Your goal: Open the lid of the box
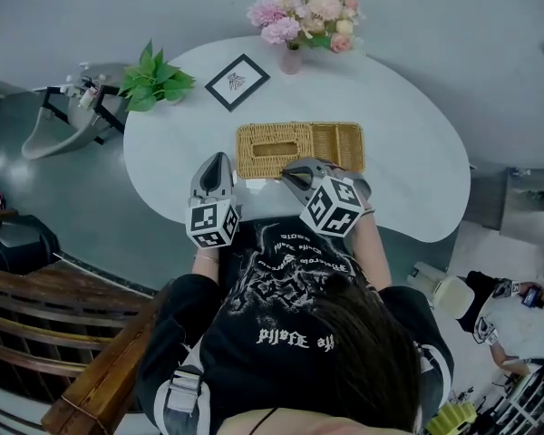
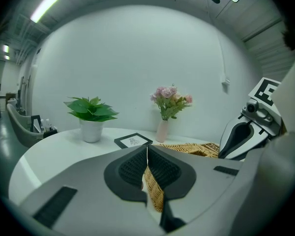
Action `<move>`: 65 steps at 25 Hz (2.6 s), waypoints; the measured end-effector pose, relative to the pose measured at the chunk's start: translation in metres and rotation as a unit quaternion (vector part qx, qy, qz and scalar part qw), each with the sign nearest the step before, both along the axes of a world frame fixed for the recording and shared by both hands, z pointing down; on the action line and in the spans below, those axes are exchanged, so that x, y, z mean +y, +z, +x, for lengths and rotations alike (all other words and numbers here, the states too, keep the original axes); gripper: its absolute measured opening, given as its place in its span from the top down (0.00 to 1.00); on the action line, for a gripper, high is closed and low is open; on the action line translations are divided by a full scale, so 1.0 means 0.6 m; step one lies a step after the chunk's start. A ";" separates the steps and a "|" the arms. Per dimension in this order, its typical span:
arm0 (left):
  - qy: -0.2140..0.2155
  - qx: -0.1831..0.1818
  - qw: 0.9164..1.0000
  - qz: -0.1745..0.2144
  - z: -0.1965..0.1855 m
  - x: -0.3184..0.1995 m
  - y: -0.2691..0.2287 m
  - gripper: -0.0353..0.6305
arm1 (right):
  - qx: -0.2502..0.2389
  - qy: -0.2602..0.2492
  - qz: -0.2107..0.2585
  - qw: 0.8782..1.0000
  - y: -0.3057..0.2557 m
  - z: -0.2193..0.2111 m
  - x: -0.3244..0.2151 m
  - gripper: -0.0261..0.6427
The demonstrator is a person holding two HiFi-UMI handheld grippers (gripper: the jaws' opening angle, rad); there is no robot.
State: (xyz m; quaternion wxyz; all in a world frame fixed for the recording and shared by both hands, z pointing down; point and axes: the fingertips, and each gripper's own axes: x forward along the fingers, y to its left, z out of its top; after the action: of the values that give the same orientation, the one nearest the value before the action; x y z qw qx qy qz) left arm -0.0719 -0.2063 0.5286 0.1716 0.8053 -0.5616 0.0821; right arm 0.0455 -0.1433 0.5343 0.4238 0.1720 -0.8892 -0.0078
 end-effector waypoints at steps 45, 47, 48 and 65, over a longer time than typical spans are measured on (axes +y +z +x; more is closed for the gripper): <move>-0.004 0.016 1.000 0.007 -0.009 -0.015 -0.004 0.91 | 0.050 -0.076 0.102 0.991 -0.151 0.003 -0.116 0.91; -0.002 0.015 1.000 0.006 -0.008 -0.014 -0.004 0.91 | 0.054 -0.074 0.109 0.990 -0.156 0.003 -0.122 0.91; -0.001 0.015 1.000 0.005 -0.007 -0.015 -0.003 0.91 | 0.056 -0.073 0.113 0.989 -0.159 0.004 -0.126 0.91; -0.001 0.007 1.000 0.005 -0.004 -0.017 -0.003 0.91 | 0.102 -0.080 0.176 0.976 -0.177 0.011 -0.199 0.91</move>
State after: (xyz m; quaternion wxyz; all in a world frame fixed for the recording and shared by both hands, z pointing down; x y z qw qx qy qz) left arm -0.0741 -0.2162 0.5270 0.1718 0.8062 -0.5614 0.0735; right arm 0.0523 -0.2628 0.4283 0.4731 0.1703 -0.8370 -0.2159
